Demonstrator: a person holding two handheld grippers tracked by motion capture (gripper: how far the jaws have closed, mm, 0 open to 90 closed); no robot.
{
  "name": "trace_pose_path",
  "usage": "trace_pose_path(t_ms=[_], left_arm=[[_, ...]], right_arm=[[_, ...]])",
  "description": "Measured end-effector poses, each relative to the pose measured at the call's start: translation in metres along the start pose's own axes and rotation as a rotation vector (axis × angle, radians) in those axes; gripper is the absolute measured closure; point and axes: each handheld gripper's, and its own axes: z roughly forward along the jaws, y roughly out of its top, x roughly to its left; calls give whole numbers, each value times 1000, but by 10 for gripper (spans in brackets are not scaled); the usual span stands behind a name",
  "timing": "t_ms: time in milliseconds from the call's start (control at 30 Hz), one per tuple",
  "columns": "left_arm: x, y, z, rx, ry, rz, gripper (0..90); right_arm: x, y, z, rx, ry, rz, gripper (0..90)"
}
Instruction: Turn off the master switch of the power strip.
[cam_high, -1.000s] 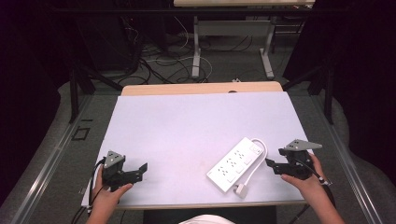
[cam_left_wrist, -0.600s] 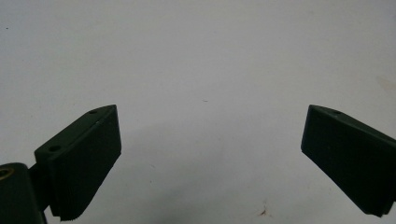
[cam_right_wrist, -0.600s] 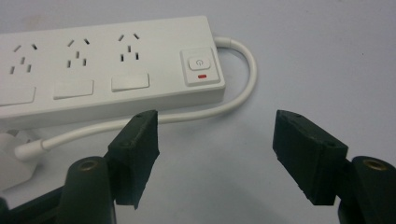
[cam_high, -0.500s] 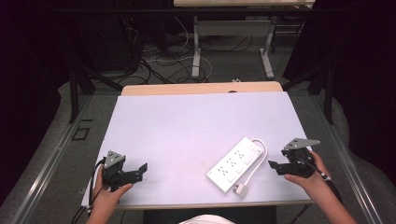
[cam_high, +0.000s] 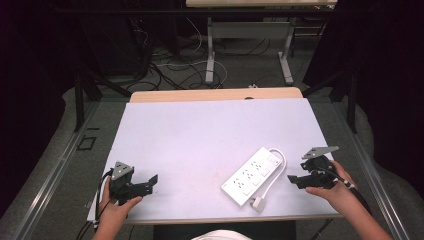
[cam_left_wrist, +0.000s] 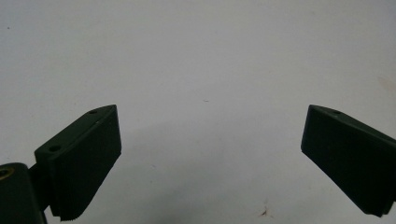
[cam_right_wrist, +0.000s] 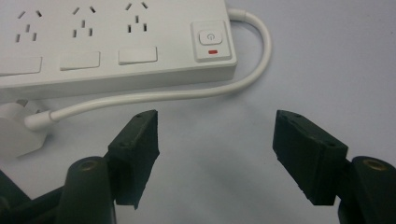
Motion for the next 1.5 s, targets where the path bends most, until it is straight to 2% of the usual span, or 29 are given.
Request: trace_pose_path(t_ms=[67, 133, 167, 233, 333, 400, 433, 467, 533, 633, 700, 767, 800, 867, 900, 967, 1033, 1067, 1133, 1200, 1267, 1300, 1333, 1367, 1400, 1500], left_arm=[[0, 0, 0, 1, 0, 0, 50], [0, 0, 0, 1, 0, 0, 50], [0, 0, 0, 1, 0, 0, 50], [0, 0, 0, 1, 0, 0, 50], [0, 0, 0, 1, 0, -1, 51], [0, 0, 0, 1, 0, -2, 51], [0, 0, 0, 1, 0, -1, 51], [0, 0, 0, 1, 0, -1, 51], [0, 0, 0, 1, 0, -1, 51], [0, 0, 0, 1, 0, -1, 51], [0, 0, 0, 1, 1, -1, 51], [0, 0, 0, 1, 1, 0, 52], [0, 0, 0, 1, 0, -1, 52], [0, 0, 0, 2, 0, -1, 53], [0, 0, 0, 2, 0, -1, 53], [0, 0, 0, 1, 1, -1, 53], [0, 0, 0, 1, 1, -1, 53], [0, 0, 0, 2, 2, -1, 53], [0, 0, 0, 2, 2, 0, 54], [0, 0, 0, 2, 2, 0, 54], [1, 0, 0, 1, 2, 1, 54], [1, 0, 0, 1, 2, 1, 54], [1, 0, 0, 1, 2, 1, 54], [1, 0, 0, 2, 2, 0, 54], [1, 0, 0, 2, 2, 0, 55], [1, 0, 0, 2, 2, 0, 55]], right_arm=[[2, 2, 1, 20, 5, -11, 311], [4, 3, 2, 41, 15, -3, 311], [5, 5, 3, 68, 1, -1, 311], [6, 6, 4, 75, 10, -9, 311], [6, 9, 4, 98, 27, 12, 311], [6, 11, 5, 114, 36, 46, 311], [5, 12, 5, 121, 44, 35, 311], [6, 13, 6, 129, 36, 61, 312], [5, 15, 6, 134, 27, 54, 319], [5, 16, 8, 145, 40, 95, 330], [3, 17, 9, 184, 51, 144, 334], [4, 18, 11, 203, 52, 183, 428], [3, 18, 11, 196, 49, 151, 463], [1, 20, 13, 209, 44, 144, 475], [0, 20, 14, 194, 44, 134, 475], [-1, 22, 17, 192, 43, 156, 475], [-1, 23, 18, 187, 30, 146, 488], [0, 25, 19, 184, 22, 166, 506], [-1, 27, 19, 166, 15, 148, 536], [1, 31, 20, 169, -5, 179, 564], [-1, 33, 20, 155, 7, 177, 609], [-1, 35, 21, 156, -1, 195, 618], [-2, 36, 21, 156, 5, 176, 639], [-1, 38, 23, 141, -2, 205, 653], [-1, 39, 22, 153, -4, 207, 676], [-1, 43, 24, 141, -11, 205, 738]])
